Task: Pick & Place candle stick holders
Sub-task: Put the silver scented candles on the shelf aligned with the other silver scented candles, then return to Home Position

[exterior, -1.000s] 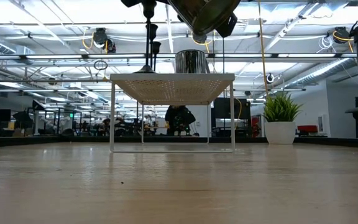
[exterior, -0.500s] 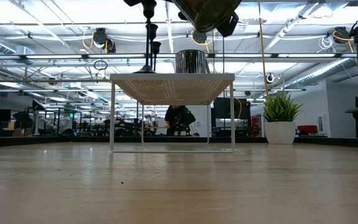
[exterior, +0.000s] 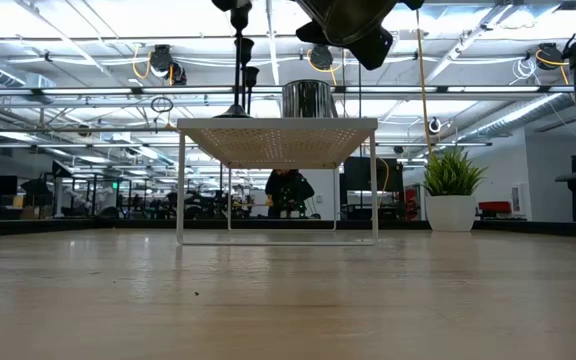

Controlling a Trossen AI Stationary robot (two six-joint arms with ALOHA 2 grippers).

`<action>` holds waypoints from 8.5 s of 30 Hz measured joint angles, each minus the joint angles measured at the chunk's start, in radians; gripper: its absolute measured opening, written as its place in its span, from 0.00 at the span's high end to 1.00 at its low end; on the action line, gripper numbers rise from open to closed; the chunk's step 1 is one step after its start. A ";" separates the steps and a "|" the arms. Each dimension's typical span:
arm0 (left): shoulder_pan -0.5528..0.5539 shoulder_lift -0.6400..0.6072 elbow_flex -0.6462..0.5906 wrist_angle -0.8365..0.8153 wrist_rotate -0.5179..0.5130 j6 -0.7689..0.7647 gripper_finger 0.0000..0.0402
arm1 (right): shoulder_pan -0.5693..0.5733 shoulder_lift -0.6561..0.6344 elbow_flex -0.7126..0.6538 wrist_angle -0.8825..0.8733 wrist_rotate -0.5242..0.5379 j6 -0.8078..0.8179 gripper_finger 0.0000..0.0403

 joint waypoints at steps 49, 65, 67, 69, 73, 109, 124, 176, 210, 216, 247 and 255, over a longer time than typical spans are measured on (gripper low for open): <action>-0.141 -0.217 -0.029 -0.398 -0.196 -0.080 0.08 | -0.008 -0.093 -0.001 -0.074 0.345 -0.148 0.16; -0.414 -0.487 -0.580 -0.081 -0.562 -0.423 0.11 | -0.186 -0.055 -0.246 0.434 0.463 -0.145 0.16; -0.422 -0.532 -0.643 -0.021 -0.618 -0.410 0.11 | -0.194 -0.048 -0.262 0.492 0.462 -0.146 0.16; -0.425 -0.582 -0.702 0.017 -0.652 -0.396 0.10 | -0.199 -0.045 -0.268 0.497 0.460 -0.157 0.16; -0.411 -0.689 -0.790 0.039 -0.649 -0.361 0.09 | -0.199 -0.033 -0.263 0.517 0.462 -0.170 0.16; -0.309 -0.864 -0.887 0.026 -0.483 -0.250 0.09 | -0.232 0.117 -0.263 0.599 0.457 -0.112 0.11; -0.309 -0.863 -0.887 0.026 -0.483 -0.250 0.06 | -0.252 0.117 -0.263 0.614 0.408 -0.070 0.09; -0.309 -0.863 -0.887 0.025 -0.464 -0.224 0.07 | -0.273 0.020 -0.264 0.527 0.326 -0.230 0.01; -0.309 -0.863 -0.887 0.023 -0.466 -0.161 0.03 | -0.241 -0.312 -0.264 0.429 0.329 -0.331 0.01; -0.310 -0.864 -0.887 0.020 -0.464 -0.165 0.03 | -0.239 -0.411 -0.264 0.247 0.355 -0.281 0.04; -0.058 -1.339 -1.287 0.520 -0.163 0.373 0.03 | -0.126 -0.721 -0.264 -0.228 0.356 -0.214 1.00; -0.061 -1.355 -1.286 0.509 -0.118 0.384 0.03 | -0.126 -0.739 -0.264 -0.257 0.352 -0.216 1.00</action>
